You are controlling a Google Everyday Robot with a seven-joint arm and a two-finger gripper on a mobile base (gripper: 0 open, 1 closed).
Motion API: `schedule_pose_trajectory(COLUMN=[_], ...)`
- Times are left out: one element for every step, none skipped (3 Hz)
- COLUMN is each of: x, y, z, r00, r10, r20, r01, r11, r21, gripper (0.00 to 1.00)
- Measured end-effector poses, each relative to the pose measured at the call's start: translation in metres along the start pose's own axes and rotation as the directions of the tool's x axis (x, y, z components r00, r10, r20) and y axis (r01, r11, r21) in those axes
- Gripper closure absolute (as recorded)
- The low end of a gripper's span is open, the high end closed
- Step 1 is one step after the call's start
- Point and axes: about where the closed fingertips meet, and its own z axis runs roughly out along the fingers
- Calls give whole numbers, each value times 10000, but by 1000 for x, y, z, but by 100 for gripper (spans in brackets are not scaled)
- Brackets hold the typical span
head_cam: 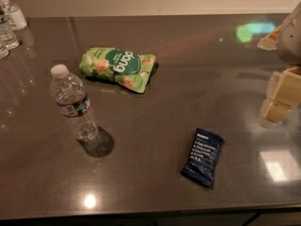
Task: Pick rxbar blueberry
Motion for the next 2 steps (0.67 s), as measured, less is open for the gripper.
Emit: schedule_pose_trajectory(x=[0, -8], y=[0, 13], z=[0, 16], r00=[10000, 9956], r10=[0, -523], r20=[0, 780], r01=[0, 561], r11=[10000, 9973], r21=[0, -479], gripper=[0, 0])
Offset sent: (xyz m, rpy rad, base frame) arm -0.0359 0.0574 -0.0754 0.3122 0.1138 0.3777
